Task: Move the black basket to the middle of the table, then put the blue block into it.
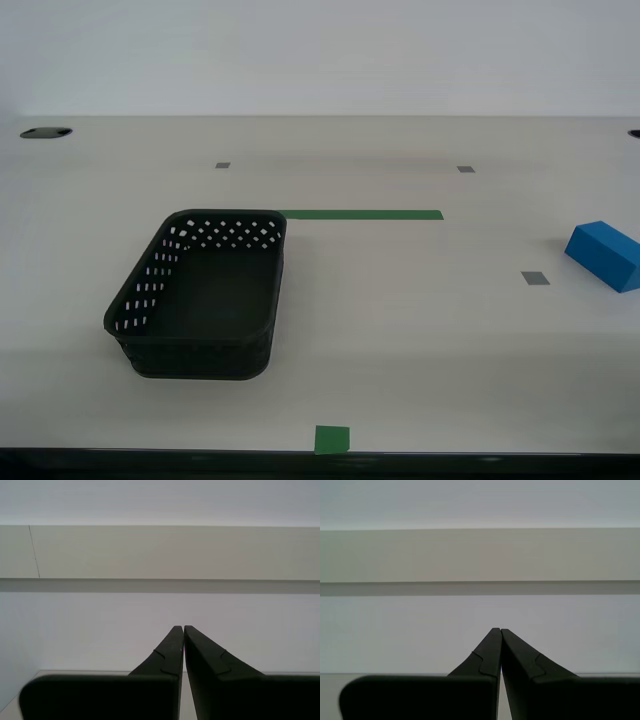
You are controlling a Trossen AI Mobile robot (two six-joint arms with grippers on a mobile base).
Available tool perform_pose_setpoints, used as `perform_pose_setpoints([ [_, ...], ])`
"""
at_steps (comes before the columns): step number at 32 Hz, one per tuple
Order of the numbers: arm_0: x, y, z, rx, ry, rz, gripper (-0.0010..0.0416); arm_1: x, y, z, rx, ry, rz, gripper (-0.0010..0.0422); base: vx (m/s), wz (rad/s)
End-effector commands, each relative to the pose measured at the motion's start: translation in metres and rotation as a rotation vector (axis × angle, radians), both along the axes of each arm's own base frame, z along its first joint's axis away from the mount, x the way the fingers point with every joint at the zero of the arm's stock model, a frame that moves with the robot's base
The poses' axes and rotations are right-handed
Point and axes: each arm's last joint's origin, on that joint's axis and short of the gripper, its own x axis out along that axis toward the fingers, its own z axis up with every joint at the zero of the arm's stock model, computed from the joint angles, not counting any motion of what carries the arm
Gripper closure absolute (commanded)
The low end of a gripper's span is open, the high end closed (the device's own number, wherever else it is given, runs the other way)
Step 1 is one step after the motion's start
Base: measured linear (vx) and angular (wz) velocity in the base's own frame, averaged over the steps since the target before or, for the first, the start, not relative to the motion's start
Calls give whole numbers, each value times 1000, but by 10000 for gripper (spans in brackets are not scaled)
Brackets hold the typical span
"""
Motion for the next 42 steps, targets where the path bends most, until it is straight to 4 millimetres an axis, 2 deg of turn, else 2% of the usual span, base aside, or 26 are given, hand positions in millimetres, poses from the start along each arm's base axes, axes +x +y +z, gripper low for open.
perform_pose_setpoints([
  [1, 0, 0, 1, 1, -4, 0, 405, 0, 0, 0, 2, -2, 2, 412, 0, 0],
  [39, 0, 0, 1, 1, -8, 1, 405, 0, 0, 1, -6, -3, -4, 412, 0, 0],
  [42, 0, 0, 0, 1, 5, 1, 405, 4, -1, 5, -62, 88, -31, 412, 0, 0],
])
